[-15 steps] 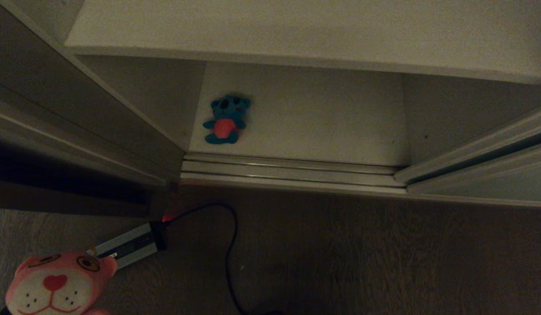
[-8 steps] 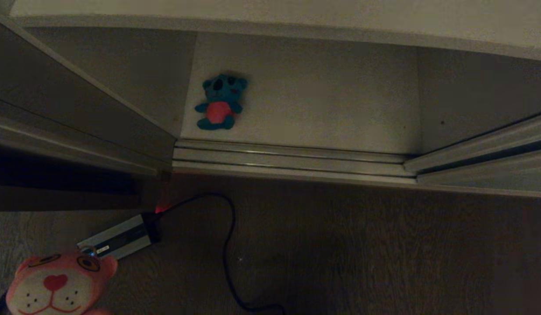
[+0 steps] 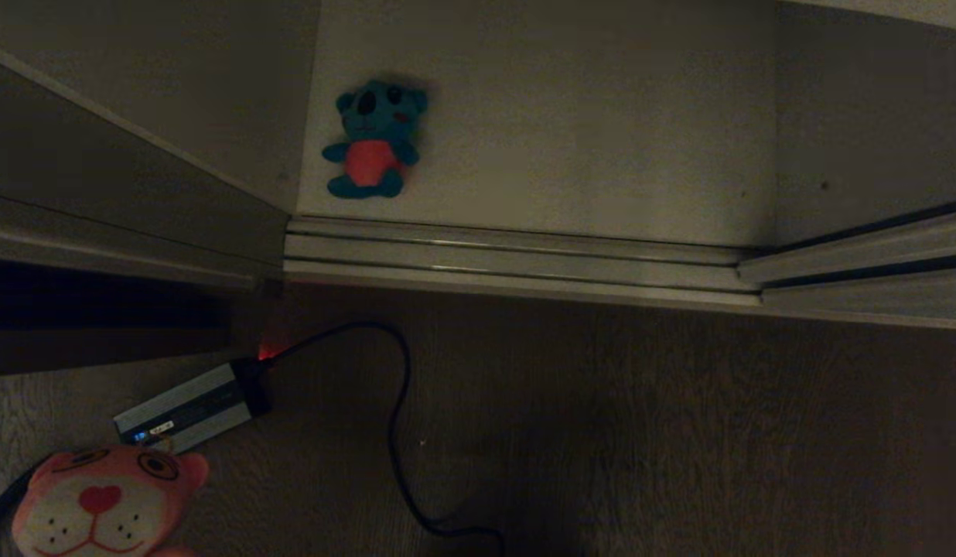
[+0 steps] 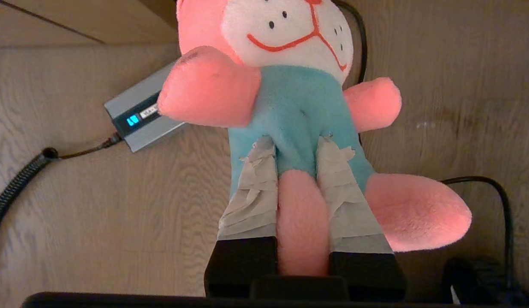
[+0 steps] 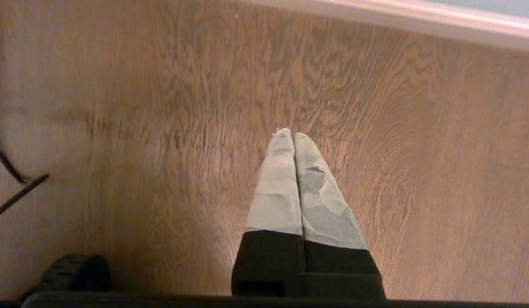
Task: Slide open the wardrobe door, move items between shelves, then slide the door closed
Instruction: Place the pink doll on the lower shelf
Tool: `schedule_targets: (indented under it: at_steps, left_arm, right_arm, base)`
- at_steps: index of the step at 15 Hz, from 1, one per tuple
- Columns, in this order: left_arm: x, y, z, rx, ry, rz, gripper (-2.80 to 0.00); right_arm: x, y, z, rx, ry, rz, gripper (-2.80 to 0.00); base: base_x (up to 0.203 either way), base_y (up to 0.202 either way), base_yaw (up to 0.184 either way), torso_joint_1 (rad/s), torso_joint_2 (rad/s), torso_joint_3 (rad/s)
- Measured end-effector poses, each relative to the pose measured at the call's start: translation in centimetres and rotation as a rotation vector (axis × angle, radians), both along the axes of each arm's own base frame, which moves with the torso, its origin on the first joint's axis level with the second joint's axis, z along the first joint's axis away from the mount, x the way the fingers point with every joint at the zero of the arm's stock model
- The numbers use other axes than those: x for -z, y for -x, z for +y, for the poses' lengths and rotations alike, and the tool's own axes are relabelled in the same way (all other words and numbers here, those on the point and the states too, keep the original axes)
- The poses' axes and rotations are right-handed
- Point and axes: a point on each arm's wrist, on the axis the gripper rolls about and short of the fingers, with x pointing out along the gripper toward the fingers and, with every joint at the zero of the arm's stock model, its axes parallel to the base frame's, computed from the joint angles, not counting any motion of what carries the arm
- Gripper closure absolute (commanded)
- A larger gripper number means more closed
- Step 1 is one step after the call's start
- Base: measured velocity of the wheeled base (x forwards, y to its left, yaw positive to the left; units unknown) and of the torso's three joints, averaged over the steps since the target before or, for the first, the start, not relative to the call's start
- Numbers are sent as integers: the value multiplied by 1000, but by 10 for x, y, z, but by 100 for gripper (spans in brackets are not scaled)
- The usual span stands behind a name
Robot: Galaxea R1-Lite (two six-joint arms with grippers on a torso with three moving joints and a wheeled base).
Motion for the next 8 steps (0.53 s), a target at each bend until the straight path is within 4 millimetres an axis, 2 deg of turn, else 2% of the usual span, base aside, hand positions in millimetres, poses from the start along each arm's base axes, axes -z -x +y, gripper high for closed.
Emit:
schedule_targets:
  at_steps: [6,8]
  left_arm:
    - [-2,0,0,-2,-9,-19,0]
    - [-17,4,0,21,-13,-76,0]
  right_arm:
    - [0,0,0,0,0,0,0]
    - [0,0,0,0,0,0,0]
  base:
    - [0,0,0,1,0,-35]
    - [0,0,0,0,0,0]
